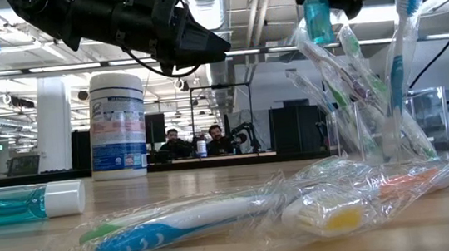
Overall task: Pick & Place toothbrushing station
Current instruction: Put the blue mouthwash into the transparent organizer
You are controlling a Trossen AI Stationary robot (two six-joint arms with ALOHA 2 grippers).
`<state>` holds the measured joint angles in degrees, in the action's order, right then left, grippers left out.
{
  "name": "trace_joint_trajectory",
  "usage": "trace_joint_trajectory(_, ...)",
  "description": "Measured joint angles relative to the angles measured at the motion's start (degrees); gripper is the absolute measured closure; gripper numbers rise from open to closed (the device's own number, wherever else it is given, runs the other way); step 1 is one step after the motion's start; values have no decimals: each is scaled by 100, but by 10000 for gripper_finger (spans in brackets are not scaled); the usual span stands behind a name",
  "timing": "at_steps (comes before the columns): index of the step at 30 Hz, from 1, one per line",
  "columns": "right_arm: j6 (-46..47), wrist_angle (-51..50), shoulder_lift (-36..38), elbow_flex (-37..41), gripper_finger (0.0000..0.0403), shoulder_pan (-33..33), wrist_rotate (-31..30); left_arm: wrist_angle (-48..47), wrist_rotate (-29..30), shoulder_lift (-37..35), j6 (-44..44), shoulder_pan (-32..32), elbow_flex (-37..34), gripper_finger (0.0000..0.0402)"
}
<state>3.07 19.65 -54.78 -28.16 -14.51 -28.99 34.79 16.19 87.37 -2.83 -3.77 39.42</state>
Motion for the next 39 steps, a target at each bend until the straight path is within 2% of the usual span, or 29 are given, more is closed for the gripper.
trace_joint_trajectory(12, 125, -62, 687, 611, 319, -275, -723, 0, 0, 0, 0, 0, 0, 243)
trace_joint_trajectory(23, 279, -286, 684, 701, 319, -335, -772, 0, 0, 0, 0, -2, 0, 243)
trace_joint_trajectory(26, 444, -522, 681, 701, 319, -390, -1011, 0, 0, 0, 0, -2, 0, 243)
trace_joint_trajectory(36, 562, -710, 680, 701, 319, -474, -1069, 0, 0, 0, -37, -2, 0, 243)
trace_joint_trajectory(39, 601, -799, 680, 701, 319, -589, -1318, -1, 0, 0, -38, -3, 0, 243)
